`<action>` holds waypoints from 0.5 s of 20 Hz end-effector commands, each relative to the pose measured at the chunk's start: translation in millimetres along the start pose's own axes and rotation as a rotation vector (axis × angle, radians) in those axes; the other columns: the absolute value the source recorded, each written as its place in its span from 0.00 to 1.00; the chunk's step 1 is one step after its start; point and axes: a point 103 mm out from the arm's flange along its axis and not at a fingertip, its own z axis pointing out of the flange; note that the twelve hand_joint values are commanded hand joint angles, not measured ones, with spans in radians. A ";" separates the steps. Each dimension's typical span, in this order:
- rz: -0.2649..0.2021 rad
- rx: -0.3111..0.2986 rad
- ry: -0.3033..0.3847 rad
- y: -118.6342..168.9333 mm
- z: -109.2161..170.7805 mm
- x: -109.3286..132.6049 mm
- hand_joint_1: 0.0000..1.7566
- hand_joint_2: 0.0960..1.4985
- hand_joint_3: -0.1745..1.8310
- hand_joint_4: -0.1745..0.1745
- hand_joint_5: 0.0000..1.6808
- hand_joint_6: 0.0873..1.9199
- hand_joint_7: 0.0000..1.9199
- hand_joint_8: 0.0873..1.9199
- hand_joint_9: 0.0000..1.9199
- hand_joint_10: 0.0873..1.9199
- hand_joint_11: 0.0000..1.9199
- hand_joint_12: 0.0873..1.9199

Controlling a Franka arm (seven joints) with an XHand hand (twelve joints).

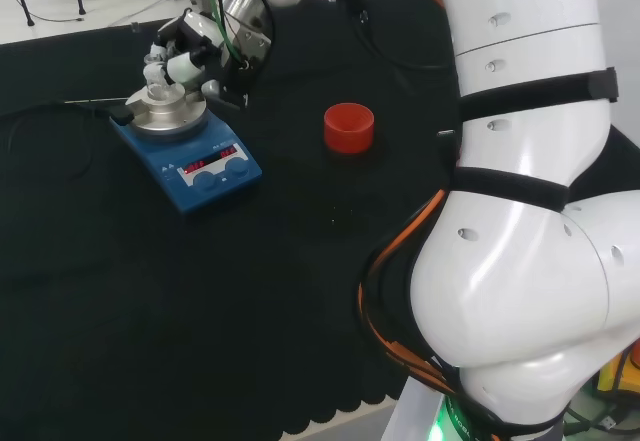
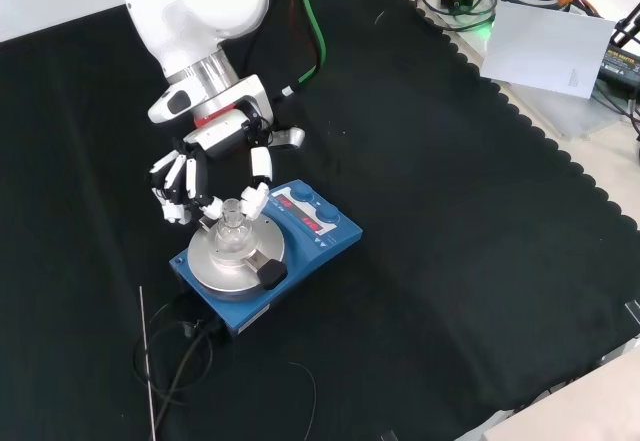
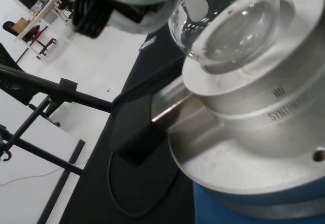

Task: Place the round-bottom flask on the heater.

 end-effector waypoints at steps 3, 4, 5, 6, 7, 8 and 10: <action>0.003 0.005 -0.003 -1.1 5.3 -4.0 0.62 0.37 0.56 0.91 0.64 0.58 0.25 0.27 0.35 0.25 0.04 0.72; 0.002 0.005 -0.003 -1.0 5.6 -4.5 0.62 0.37 0.56 0.91 0.64 0.58 0.25 0.26 0.35 0.25 0.04 0.72; 0.003 0.005 -0.001 -1.0 6.1 -5.1 0.62 0.37 0.56 0.91 0.64 0.58 0.25 0.26 0.35 0.25 0.04 0.72; 0.003 0.005 -0.002 -0.9 6.5 -4.5 0.62 0.37 0.56 0.91 0.64 0.58 0.25 0.26 0.35 0.25 0.04 0.72; 0.002 0.005 -0.003 -0.9 6.6 -4.5 0.62 0.37 0.56 0.91 0.64 0.58 0.25 0.26 0.35 0.25 0.04 0.72; 0.000 0.005 -0.004 -0.7 6.4 -4.8 0.62 0.37 0.56 0.91 0.64 0.58 0.25 0.26 0.35 0.25 0.04 0.72; -0.004 0.007 -0.004 -0.3 5.6 -5.1 0.62 0.37 0.56 0.92 0.64 0.58 0.25 0.27 0.35 0.25 0.04 0.72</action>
